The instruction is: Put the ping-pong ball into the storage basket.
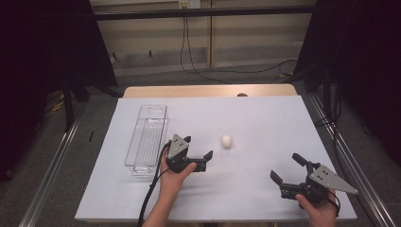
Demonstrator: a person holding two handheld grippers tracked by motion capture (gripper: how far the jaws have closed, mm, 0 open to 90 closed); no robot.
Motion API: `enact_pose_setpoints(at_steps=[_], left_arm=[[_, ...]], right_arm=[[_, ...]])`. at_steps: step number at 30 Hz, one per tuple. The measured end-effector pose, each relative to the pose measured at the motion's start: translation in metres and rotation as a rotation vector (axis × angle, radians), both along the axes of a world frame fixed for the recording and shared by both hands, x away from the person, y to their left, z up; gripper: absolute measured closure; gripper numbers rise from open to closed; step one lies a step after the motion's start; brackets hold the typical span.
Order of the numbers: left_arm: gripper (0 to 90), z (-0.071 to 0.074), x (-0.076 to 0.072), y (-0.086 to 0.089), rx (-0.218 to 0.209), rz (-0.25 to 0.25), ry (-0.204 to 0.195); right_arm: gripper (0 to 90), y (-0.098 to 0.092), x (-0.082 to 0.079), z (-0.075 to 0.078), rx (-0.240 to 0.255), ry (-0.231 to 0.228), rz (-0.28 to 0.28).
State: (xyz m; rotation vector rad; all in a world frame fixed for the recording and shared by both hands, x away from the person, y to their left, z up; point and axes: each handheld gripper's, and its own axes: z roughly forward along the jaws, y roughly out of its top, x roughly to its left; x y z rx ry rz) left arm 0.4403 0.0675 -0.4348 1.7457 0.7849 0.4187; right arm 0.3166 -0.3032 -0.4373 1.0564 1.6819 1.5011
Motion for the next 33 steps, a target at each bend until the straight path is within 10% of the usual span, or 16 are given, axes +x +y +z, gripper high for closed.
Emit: enact_pose_setpoints(at_steps=[33], left_arm=[[2.7,0.003,0.01,-0.017,-0.006,-0.021,0.018]], right_arm=[[1.0,0.0,0.0,0.0,-0.003,-0.001,0.005]])
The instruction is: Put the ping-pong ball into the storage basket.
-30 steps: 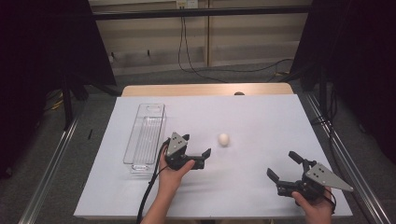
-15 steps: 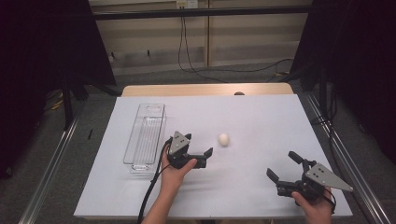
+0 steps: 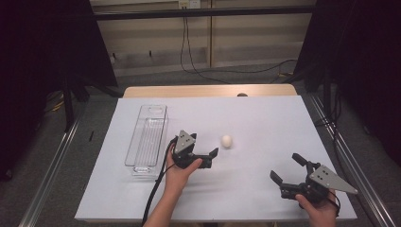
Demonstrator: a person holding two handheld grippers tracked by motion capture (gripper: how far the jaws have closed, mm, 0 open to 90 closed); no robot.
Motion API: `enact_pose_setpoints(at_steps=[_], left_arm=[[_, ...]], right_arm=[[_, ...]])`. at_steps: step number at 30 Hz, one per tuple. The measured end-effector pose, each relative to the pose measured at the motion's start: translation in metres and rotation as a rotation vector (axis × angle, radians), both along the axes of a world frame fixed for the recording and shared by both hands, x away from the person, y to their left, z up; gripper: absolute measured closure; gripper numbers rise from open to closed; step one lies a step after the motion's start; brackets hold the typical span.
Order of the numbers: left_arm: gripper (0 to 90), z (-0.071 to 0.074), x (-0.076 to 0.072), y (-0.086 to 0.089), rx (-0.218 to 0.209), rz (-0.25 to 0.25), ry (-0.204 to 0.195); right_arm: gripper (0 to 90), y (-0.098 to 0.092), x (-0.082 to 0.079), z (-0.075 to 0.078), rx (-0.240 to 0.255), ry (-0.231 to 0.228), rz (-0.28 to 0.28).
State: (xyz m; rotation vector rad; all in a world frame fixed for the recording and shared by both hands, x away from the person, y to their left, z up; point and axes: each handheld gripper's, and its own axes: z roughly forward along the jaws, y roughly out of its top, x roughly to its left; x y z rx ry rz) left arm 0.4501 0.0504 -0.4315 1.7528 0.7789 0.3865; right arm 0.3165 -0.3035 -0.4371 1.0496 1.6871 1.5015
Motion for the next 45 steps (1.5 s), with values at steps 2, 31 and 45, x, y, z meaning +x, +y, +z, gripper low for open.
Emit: enact_pose_setpoints(at_steps=[2,31,45], left_arm=[[2.7,0.001,0.001,0.0,0.015,-0.001,0.0],[2.8,-0.003,0.007,-0.004,0.024,-0.007,0.015],[2.6,0.0,0.01,-0.011,0.04,-0.015,0.03]], right_arm=[[1.0,0.0,0.0,0.0,-0.001,-0.001,0.002],[1.0,0.001,0.0,0.0,0.0,-0.001,-0.001],[1.0,0.001,0.0,0.0,0.002,-0.002,-0.001]])
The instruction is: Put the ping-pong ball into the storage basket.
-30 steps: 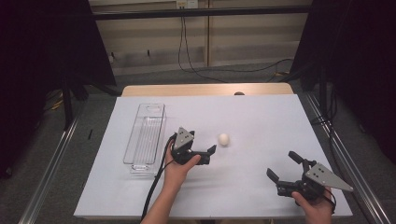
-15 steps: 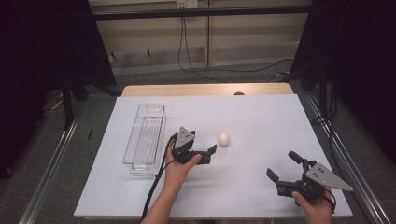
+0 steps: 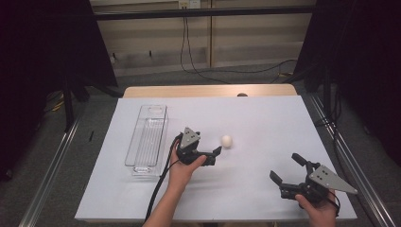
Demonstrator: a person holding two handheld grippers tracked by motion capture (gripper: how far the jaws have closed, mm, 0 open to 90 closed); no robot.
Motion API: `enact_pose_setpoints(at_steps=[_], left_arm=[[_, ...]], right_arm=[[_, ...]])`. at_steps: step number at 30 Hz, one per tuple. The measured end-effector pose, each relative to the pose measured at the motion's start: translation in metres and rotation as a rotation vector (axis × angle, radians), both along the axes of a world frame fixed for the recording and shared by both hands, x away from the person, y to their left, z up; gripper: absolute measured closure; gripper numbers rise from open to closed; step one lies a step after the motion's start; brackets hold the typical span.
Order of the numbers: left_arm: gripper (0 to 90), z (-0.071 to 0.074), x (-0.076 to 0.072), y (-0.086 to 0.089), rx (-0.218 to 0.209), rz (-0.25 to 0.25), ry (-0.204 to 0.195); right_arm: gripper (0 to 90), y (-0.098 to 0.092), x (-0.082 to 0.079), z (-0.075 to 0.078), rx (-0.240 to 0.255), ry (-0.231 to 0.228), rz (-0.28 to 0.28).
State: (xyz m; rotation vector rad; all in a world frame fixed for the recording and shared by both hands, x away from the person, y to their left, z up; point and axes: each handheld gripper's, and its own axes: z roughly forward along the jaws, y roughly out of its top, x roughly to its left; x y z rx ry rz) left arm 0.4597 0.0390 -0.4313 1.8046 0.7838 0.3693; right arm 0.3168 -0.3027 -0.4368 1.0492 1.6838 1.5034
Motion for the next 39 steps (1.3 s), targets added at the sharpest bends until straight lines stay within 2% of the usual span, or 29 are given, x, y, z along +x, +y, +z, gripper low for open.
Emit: enact_pose_setpoints(at_steps=[18,39], left_arm=[[2.5,-0.0025,0.0055,-0.0044,0.023,-0.009,0.013],[2.6,-0.0055,0.0093,-0.0076,0.018,-0.013,0.038]], right_arm=[[1.0,0.0003,0.0,-0.0001,0.001,0.001,-0.002],[1.0,0.0002,0.0003,-0.0001,-0.002,-0.002,-0.001]])
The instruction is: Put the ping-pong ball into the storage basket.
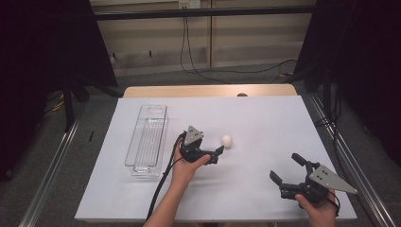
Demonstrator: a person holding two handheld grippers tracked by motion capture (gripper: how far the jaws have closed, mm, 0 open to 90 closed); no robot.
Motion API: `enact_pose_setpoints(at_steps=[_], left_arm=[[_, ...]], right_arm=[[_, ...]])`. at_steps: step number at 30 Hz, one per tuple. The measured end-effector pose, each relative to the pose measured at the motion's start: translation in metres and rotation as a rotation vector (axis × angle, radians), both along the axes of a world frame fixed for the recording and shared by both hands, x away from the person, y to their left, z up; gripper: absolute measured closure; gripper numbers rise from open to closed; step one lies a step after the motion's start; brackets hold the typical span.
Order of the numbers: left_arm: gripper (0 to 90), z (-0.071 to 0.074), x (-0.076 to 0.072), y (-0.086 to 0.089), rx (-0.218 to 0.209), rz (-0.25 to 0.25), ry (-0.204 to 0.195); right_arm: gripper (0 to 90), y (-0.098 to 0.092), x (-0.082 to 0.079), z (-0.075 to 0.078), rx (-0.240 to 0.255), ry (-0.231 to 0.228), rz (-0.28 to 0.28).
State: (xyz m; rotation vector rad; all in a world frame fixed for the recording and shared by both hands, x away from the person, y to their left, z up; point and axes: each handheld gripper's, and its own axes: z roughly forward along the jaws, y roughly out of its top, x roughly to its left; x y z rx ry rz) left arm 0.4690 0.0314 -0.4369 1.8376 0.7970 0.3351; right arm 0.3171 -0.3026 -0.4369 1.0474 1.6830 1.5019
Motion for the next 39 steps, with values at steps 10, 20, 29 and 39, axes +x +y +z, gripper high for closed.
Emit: enact_pose_setpoints(at_steps=[10,20,29,39], left_arm=[[2.5,-0.0005,0.0011,0.0,0.01,0.002,0.009],[2.4,-0.0012,0.0022,-0.0015,-0.002,0.008,0.012],[2.3,0.0032,0.0061,-0.0069,0.028,-0.001,0.02],[2.5,0.0031,0.0088,-0.0099,0.024,-0.009,0.027]], right_arm=[[1.0,0.0005,0.0002,-0.0002,0.0,0.005,0.005],[1.0,0.0007,0.0006,-0.0004,-0.006,0.002,0.01],[1.0,0.0002,0.0004,-0.0003,-0.002,0.005,0.008],[1.0,0.0006,0.0005,-0.0001,-0.002,0.002,0.007]])
